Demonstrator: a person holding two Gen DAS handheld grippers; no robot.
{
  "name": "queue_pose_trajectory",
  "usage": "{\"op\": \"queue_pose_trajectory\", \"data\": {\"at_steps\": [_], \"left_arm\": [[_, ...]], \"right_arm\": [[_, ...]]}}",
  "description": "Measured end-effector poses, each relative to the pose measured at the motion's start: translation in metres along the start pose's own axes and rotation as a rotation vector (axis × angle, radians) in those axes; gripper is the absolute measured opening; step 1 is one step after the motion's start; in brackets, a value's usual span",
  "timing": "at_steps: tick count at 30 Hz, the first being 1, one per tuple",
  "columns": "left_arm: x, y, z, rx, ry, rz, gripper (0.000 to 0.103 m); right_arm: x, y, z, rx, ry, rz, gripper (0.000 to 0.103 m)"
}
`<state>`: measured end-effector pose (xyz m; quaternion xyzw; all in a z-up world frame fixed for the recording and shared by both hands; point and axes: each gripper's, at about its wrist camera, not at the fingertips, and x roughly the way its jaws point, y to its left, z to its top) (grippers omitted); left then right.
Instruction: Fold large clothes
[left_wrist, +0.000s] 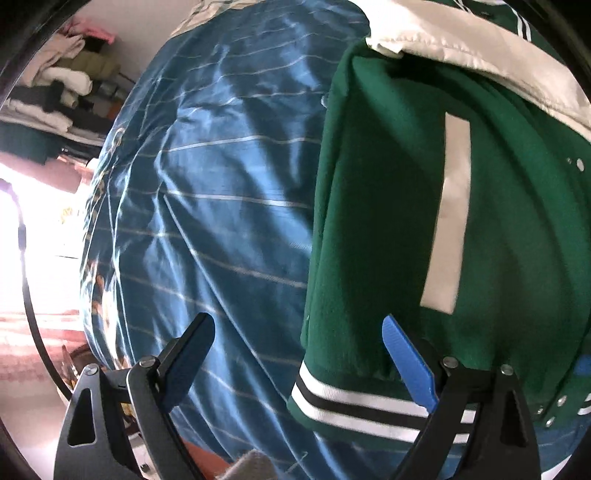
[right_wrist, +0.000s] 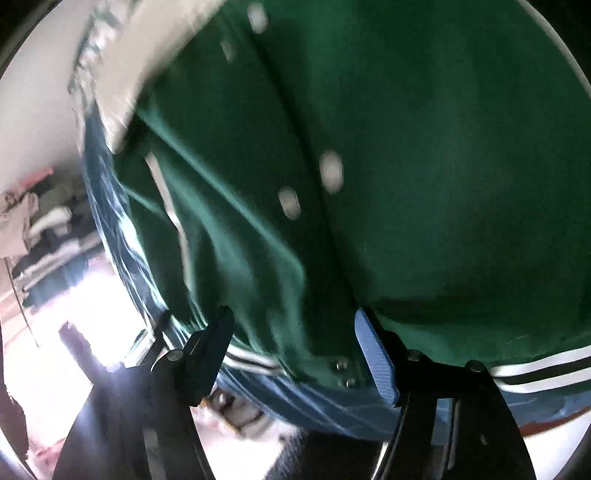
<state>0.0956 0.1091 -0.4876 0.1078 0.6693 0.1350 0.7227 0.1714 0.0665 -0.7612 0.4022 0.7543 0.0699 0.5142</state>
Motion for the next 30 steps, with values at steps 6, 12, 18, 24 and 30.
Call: {"op": "queue_pose_trajectory", "data": {"at_steps": [6, 12, 18, 24, 30], "left_arm": [[0.046, -0.011, -0.013, 0.106, 0.108, 0.014, 0.093], [0.0, -0.012, 0.02, 0.07, -0.01, -0.044, 0.093], [0.022, -0.063, 0.071, 0.099, -0.073, 0.035, 0.093], [0.054, -0.064, 0.072, 0.067, -0.046, 0.034, 0.103], [0.056, -0.054, 0.069, -0.008, -0.058, -0.031, 0.103]], "right_arm": [[0.036, -0.008, -0.02, 0.031, 0.054, -0.153, 0.0], [-0.03, 0.018, -0.017, -0.008, -0.111, -0.189, 0.058], [-0.109, -0.026, 0.003, 0.171, -0.342, -0.293, 0.059], [-0.176, -0.125, -0.003, 0.358, -0.42, -0.388, 0.059], [-0.159, -0.169, -0.051, 0.545, -0.381, -0.261, 0.059]]}}
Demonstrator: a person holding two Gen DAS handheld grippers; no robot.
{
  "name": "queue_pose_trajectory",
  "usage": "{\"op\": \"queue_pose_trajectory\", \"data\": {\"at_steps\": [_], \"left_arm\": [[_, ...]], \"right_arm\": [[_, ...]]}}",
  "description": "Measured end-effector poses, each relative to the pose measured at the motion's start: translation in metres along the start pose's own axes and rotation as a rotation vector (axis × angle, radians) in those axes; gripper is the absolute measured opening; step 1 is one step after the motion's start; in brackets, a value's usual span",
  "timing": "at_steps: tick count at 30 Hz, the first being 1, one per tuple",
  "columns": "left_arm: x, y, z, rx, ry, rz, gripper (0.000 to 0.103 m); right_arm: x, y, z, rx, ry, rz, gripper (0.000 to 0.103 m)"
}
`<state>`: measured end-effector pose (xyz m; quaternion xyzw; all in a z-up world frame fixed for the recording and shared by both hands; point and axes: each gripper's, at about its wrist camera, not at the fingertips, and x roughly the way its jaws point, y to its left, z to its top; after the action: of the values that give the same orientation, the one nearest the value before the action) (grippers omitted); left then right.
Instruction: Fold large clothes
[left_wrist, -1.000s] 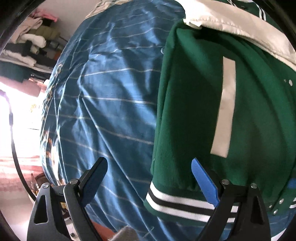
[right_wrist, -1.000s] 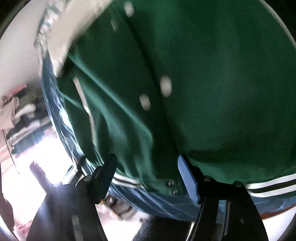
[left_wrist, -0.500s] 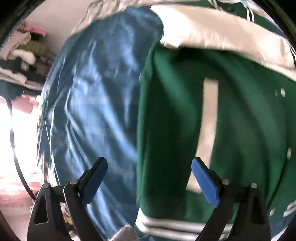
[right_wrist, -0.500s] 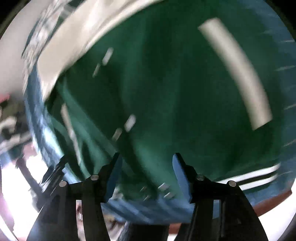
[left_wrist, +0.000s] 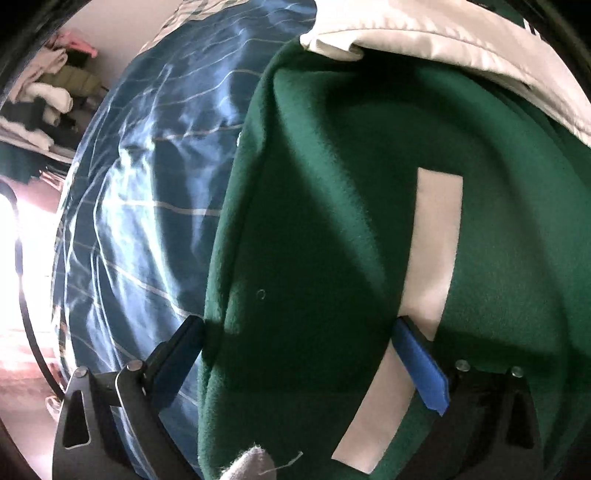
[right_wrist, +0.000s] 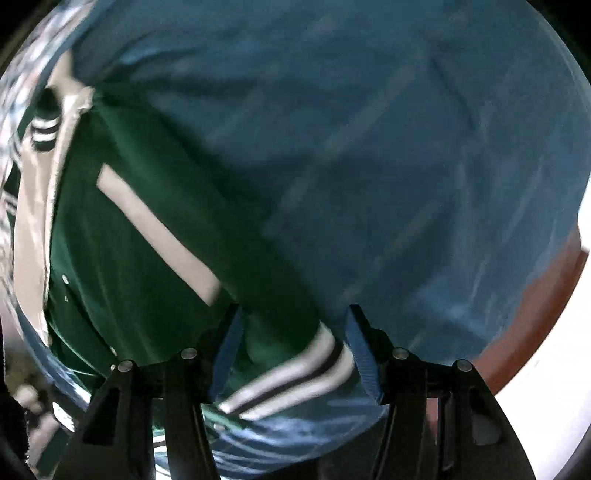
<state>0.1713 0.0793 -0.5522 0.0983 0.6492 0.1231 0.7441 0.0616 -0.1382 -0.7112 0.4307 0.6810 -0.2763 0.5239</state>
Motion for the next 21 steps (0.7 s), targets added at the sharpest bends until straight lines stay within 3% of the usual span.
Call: {"op": "queue_pose_trajectory", "data": {"at_steps": [4, 7, 9, 12, 13, 15, 16, 21], "left_arm": [[-0.003, -0.003, 0.006, 0.036, 0.017, -0.011, 0.103], [-0.014, -0.004, 0.005, 0.108, 0.019, 0.038, 0.103], [-0.026, -0.006, -0.005, 0.141, 0.01, 0.031, 0.103], [-0.038, -0.01, -0.026, 0.193, 0.017, 0.031, 0.103], [-0.039, -0.012, -0.032, 0.208, 0.02, 0.03, 0.103], [-0.038, -0.015, -0.047, 0.234, 0.04, 0.028, 0.103], [-0.036, -0.015, -0.051, 0.236, 0.053, 0.019, 0.103], [-0.038, -0.008, -0.049, 0.221, 0.06, -0.006, 0.103]], "right_arm": [[0.001, 0.033, -0.049, -0.083, 0.006, 0.077, 0.059], [0.014, 0.091, -0.093, -0.252, 0.03, 0.115, 0.059], [0.032, 0.125, -0.109, -0.421, 0.053, 0.072, 0.061], [0.075, 0.154, -0.124, -0.607, 0.092, -0.088, 0.066], [0.089, 0.162, -0.131, -0.63, 0.09, -0.138, 0.064], [0.099, 0.17, -0.143, -0.628, 0.031, -0.159, 0.037], [0.095, 0.172, -0.146, -0.614, 0.02, -0.141, 0.029], [0.068, 0.173, -0.166, -0.597, 0.068, -0.014, 0.024]]}}
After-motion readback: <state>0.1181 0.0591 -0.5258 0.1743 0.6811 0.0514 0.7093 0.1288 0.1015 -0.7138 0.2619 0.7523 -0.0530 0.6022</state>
